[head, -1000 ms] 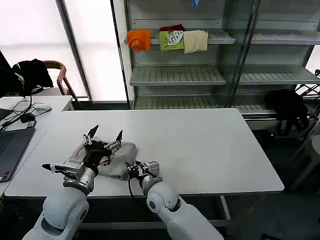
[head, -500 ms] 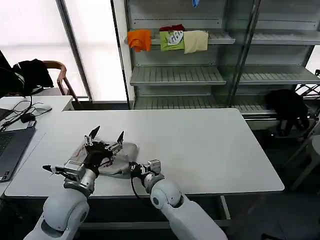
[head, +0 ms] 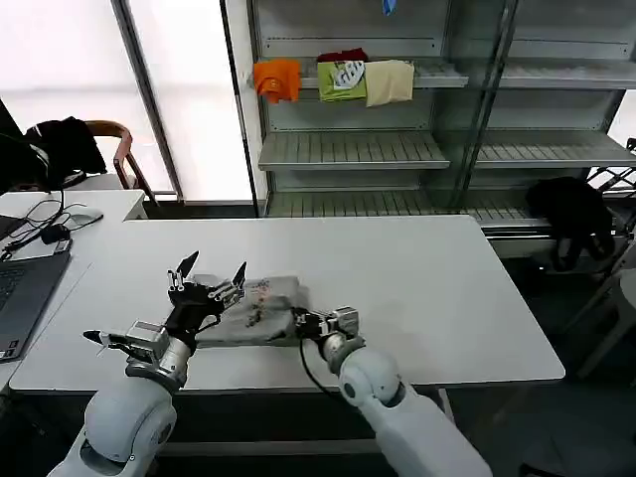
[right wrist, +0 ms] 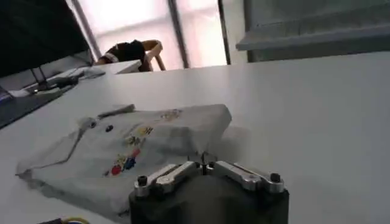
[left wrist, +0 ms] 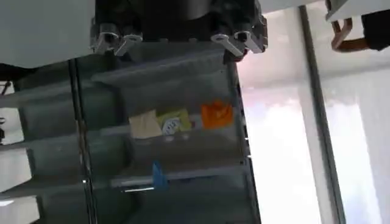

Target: Fold and organize the clothes.

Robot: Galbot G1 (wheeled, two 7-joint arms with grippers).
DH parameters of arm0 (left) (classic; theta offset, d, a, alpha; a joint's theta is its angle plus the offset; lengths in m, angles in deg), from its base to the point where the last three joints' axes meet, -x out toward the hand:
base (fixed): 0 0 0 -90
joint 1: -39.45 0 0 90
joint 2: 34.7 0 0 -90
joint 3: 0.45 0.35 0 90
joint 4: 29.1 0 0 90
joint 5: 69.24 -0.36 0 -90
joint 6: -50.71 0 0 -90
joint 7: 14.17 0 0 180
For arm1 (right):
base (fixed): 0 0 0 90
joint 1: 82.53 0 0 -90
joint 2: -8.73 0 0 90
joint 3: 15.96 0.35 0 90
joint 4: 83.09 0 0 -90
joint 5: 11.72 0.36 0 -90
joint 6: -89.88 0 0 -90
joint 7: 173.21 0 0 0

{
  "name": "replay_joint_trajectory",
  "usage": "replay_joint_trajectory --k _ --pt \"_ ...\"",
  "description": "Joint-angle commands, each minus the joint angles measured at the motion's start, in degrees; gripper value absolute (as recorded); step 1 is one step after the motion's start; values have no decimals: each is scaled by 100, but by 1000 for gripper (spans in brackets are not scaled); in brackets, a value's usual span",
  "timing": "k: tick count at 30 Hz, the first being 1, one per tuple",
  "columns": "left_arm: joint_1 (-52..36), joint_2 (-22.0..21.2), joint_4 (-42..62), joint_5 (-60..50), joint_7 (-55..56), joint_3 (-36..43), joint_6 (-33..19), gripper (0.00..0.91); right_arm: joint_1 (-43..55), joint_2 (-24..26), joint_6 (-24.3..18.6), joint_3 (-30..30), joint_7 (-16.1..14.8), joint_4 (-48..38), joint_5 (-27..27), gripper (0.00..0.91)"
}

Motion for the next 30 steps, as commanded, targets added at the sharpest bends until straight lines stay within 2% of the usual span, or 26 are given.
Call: replay_joint_trajectory --k 1,4,5,9,13,16,21,24,26,27,30 --pt "48 7 -37 -2 -3 3 6 907 -140 831 -144 933 -166 131 10 0" --pt "80 12 -85 1 1 14 35 907 -246 1002 -153 1033 -144 233 -3 0" --pt "90 21 -110 2 2 15 44 907 -306 1064 -187 1084 -172 284 -24 907" --pt "130 59 -172 18 6 -8 60 907 -462 1193 -510 1240 -72 456 -270 907" --pt "216 91 -262 58 64 -12 66 907 -868 1436 -785 1506 99 946 -759 907" --pt "315 139 -390 192 223 -5 236 907 -1463 1680 -1231 1937 326 1647 -1178 907" --pt "526 171 -330 245 333 -17 162 907 -2325 1971 -1625 2922 639 2493 -1348 907" --pt "764 139 -205 245 296 -37 -163 907 -3400 2115 -2220 3644 625 2875 -1540 907" --pt "888 115 -109 247 282 -47 -327 907 -4046 2116 -2626 3924 664 3006 -1604 907" --pt "938 100 -51 234 278 -51 -439 907 -4305 2096 -2689 4002 703 3067 -1631 907" --pt "1084 81 76 234 228 -93 -703 907 -4911 1995 -3403 4073 815 3127 -1801 907"
